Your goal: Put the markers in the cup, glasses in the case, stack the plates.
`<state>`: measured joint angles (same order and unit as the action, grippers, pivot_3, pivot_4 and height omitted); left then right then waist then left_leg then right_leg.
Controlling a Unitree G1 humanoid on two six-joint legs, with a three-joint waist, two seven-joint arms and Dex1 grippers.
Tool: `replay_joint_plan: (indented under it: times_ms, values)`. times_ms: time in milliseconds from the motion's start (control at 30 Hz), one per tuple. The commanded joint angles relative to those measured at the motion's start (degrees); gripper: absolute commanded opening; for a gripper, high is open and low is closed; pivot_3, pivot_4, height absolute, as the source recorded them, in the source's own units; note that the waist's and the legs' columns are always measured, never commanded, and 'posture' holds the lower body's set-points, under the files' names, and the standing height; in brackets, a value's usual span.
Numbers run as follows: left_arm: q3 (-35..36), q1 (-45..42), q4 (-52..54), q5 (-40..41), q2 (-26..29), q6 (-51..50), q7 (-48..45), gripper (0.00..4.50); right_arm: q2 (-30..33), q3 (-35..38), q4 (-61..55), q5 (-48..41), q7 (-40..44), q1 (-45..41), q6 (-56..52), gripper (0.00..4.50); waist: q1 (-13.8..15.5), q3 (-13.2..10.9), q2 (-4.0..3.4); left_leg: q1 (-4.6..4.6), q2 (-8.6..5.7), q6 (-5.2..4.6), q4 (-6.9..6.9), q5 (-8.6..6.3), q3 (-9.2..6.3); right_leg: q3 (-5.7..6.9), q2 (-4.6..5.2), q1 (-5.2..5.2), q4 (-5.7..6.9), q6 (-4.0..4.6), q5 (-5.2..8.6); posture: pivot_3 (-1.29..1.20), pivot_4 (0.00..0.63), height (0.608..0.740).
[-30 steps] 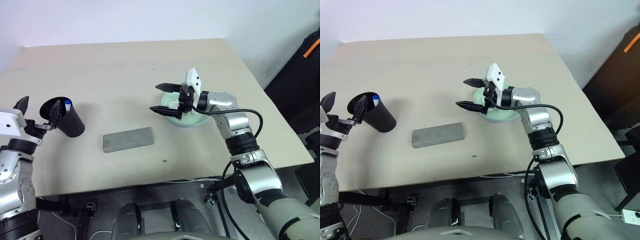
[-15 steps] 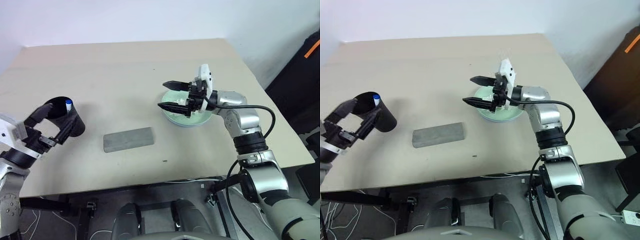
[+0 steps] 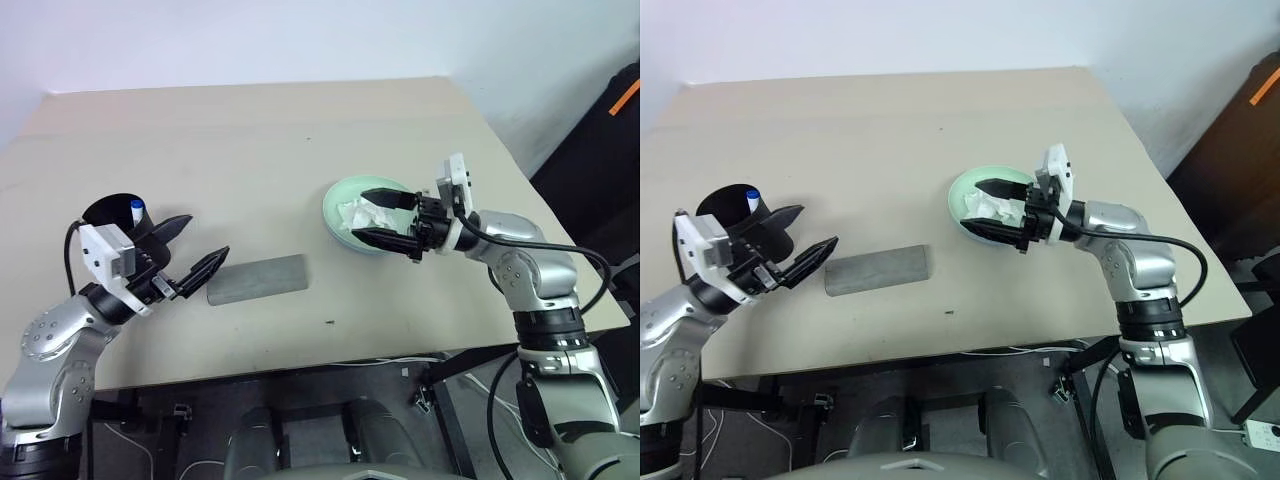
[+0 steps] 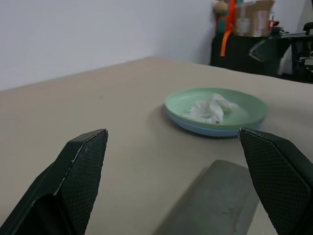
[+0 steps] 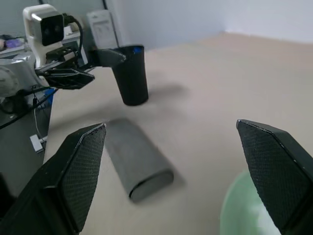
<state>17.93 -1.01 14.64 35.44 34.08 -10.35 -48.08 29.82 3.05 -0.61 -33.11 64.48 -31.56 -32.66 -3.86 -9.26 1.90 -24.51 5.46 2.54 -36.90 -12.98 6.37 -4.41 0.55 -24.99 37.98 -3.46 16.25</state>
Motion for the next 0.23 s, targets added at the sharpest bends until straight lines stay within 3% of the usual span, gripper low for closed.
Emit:
replay_joint_plan:
  times_ms: [33, 233]
  values:
    - [-2.33, -2.76, -2.13, -1.72, -0.29, 2.64, -2.65, 4.47, 2.09, 2.30, -5.13, -2.89, -0.11, 2.29, -1.41, 4.50, -0.02, 0.00, 0.00, 0.00, -0.01, 0.00, -0.02, 0.00, 0.00, -0.01, 0.00, 0.00, 0.00, 0.00, 0.00, 0.00, 0.150, 0.726]
    - [-4.93, -6.03, -5.89, -3.24, -1.81, 4.22, -4.17, 4.47, 1.92, 2.76, -6.31, -2.51, -3.63, 3.57, -0.33, 4.50, -0.13, 0.00, 0.00, 0.02, 0.00, -0.01, -0.05, 0.00, -0.03, -0.02, -0.05, 0.02, 0.04, -0.02, -0.01, 0.00, 0.150, 0.726]
